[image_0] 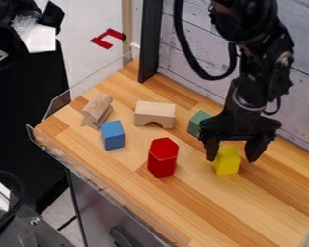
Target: Place yellow cube on top of hexagon
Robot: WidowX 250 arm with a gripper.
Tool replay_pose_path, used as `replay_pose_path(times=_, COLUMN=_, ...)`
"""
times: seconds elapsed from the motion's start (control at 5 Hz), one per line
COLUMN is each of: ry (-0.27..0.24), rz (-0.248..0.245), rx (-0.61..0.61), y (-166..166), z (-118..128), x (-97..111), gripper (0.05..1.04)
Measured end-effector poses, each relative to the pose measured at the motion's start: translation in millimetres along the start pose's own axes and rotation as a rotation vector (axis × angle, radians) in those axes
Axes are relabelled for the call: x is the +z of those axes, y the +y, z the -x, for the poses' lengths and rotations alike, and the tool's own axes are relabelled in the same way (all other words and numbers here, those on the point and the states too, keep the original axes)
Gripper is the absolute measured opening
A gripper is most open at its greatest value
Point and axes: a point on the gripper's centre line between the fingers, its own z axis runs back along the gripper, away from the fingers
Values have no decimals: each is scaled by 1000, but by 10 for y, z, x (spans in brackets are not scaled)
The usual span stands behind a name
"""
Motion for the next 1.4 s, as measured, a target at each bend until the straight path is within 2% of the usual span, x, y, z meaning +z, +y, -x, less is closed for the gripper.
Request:
replay_pose_path(times=0.4, ry=7, rz=45, rx=116, y=-43, z=-15, x=-75, gripper=964)
replay_pose_path(times=0.6, ry=13, rz=44, rx=127, y=6, z=4, x=-130, gripper=660)
replay_pose_path(times=0.8, ry=16, rz=39, rx=131, y=37, z=8, x=-140, gripper=578)
replay_pose_path(times=1.0, ry=25, rz=38, rx=139, y=122, z=27, x=-135, gripper=577)
replay_pose_path(times=1.2, ry=42, rz=48, rx=60, y=374, z=61, x=64, gripper=577)
replay_pose_path(times=1.4, ry=-14, rz=94, rx=-4, y=704, z=10, x=550, gripper=577)
